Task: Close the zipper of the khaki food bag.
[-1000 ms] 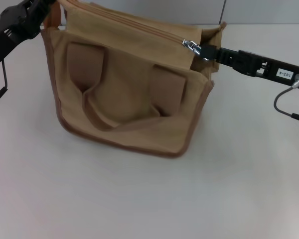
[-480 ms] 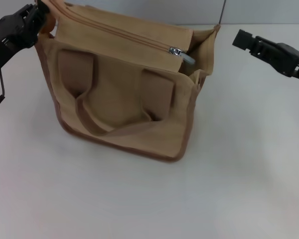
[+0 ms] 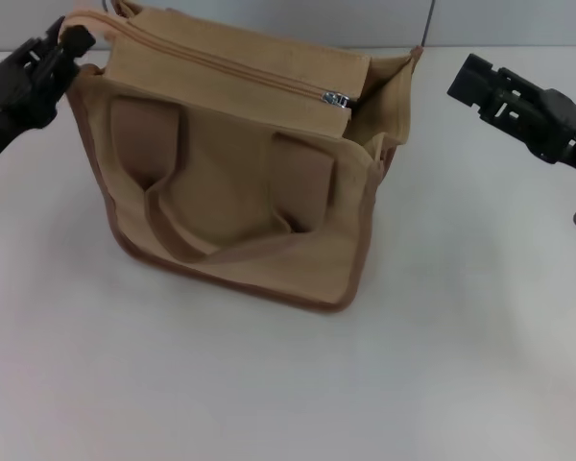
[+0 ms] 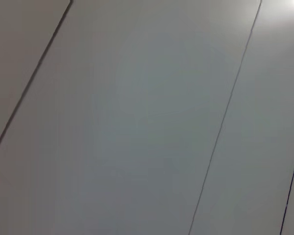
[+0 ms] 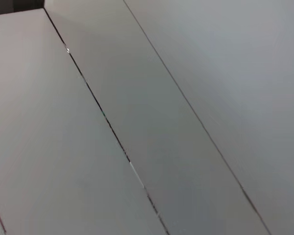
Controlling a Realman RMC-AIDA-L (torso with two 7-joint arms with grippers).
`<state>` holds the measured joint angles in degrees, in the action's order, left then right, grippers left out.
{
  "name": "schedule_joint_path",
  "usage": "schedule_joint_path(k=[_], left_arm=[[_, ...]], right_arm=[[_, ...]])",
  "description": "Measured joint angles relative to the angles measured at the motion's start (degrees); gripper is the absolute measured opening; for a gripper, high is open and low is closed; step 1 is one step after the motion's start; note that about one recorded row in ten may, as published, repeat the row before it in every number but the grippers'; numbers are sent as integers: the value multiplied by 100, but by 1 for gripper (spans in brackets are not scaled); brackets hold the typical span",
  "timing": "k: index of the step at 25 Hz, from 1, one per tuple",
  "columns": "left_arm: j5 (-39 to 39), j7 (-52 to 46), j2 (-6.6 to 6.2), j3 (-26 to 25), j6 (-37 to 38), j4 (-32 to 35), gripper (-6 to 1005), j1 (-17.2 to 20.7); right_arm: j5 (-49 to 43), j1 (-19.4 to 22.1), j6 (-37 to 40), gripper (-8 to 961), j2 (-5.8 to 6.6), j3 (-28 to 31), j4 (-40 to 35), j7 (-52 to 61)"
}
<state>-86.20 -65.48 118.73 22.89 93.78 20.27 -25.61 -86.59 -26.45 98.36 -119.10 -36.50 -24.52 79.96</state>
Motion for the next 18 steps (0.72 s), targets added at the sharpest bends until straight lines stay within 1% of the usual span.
schedule_joint_path(k=[1, 2, 3, 5, 7, 8, 11, 12, 13, 14, 15, 16, 17, 18], left_arm=[[30, 74, 0, -10, 63, -9, 129, 62], [192, 289, -5, -29, 360, -11, 130, 273], [192, 289, -5, -29, 360, -11, 131, 273], [373, 484, -9, -30, 635, -14, 132, 498], [576, 701, -6, -31, 847, -32, 207, 748], [692, 879, -5, -30, 949, -69, 244, 922], [771, 1202, -17, 2, 1140, -137, 356, 1186], [672, 1410, -40, 134, 1310, -131, 403, 1331], [672, 1410, -40, 134, 1310, -131, 450, 1331], [525, 1488, -61, 263, 1394, -72, 498, 1390], [397, 1517, -73, 362, 1444, -5, 545, 1416], [214, 1547, -90, 500, 1509, 99, 592, 1451], [-217, 1578, -120, 776, 1675, 342, 778, 1486], [-217, 1578, -120, 776, 1675, 342, 778, 1486]], right_arm=[[50, 0, -1, 614, -2, 17, 100, -143], [151, 14, -28, 623, -7, 94, 296, -330], [151, 14, -28, 632, -7, 94, 296, -330], [214, 52, -57, 650, -10, 231, 422, -475], [287, 130, -11, 667, -23, 451, 571, -950], [287, 130, -11, 676, -23, 451, 571, -950], [611, 234, 51, 694, -31, 609, 813, -1401], [751, 279, 222, 694, -31, 618, 916, -1623], [751, 279, 222, 694, -31, 618, 916, -1623], [755, 298, 567, 694, -33, 562, 940, -1901], [755, 298, 567, 693, -33, 562, 940, -1901], [712, 295, 776, 693, -35, 478, 932, -2080], [517, 250, 1140, 693, -29, 162, 860, -2518], [517, 250, 1140, 693, -29, 162, 860, -2518]])
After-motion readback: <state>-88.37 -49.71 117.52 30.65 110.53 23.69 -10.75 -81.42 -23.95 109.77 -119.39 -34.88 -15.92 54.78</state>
